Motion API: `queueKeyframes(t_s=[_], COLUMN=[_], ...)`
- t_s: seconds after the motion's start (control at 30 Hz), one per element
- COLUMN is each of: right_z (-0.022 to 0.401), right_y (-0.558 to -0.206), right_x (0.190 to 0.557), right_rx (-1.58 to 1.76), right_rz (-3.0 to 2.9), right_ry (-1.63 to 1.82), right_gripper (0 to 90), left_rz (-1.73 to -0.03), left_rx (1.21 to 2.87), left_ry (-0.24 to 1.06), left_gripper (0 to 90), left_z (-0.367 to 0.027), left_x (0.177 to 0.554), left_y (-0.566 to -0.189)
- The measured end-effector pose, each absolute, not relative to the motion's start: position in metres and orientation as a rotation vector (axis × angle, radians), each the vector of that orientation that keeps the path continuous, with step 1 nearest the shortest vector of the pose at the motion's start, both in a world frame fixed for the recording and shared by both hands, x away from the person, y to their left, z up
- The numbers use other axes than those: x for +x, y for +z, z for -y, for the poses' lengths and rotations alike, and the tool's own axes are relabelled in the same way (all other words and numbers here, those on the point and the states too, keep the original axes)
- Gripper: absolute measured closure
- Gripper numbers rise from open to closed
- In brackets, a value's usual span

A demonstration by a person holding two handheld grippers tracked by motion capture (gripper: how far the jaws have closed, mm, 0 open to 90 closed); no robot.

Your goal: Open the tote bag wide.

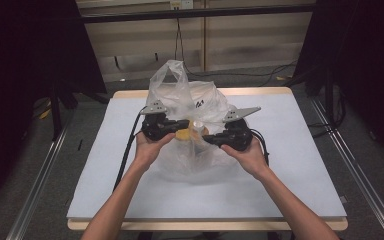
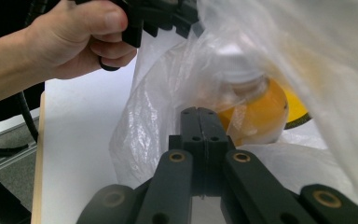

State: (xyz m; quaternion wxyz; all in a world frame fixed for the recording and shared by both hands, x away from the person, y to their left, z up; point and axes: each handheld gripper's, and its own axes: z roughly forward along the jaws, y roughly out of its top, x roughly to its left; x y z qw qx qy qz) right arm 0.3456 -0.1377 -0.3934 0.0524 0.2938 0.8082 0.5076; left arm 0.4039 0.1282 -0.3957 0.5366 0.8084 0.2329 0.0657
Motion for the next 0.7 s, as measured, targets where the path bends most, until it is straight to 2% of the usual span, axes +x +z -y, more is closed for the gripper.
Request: queueKeyframes(t_s=[0.33, 0.7], right_z=[0.154, 0.175], right_y=[-0.424, -0.464], right_x=[0.345, 0.347], right_rx=[0.946, 1.055], right_rz=[-2.434, -2.466], right_ry=[1.582, 1.469], right_gripper=[90.0, 90.0], left_rz=[-0.607, -0.578], left_rx=[1.982, 2.044], left_ry=[0.121, 0.091], left_gripper=[90.0, 90.0], left_z=[-0.129, -0.133], left_x=[0.407, 0.405], left_y=[-0.427, -0.46])
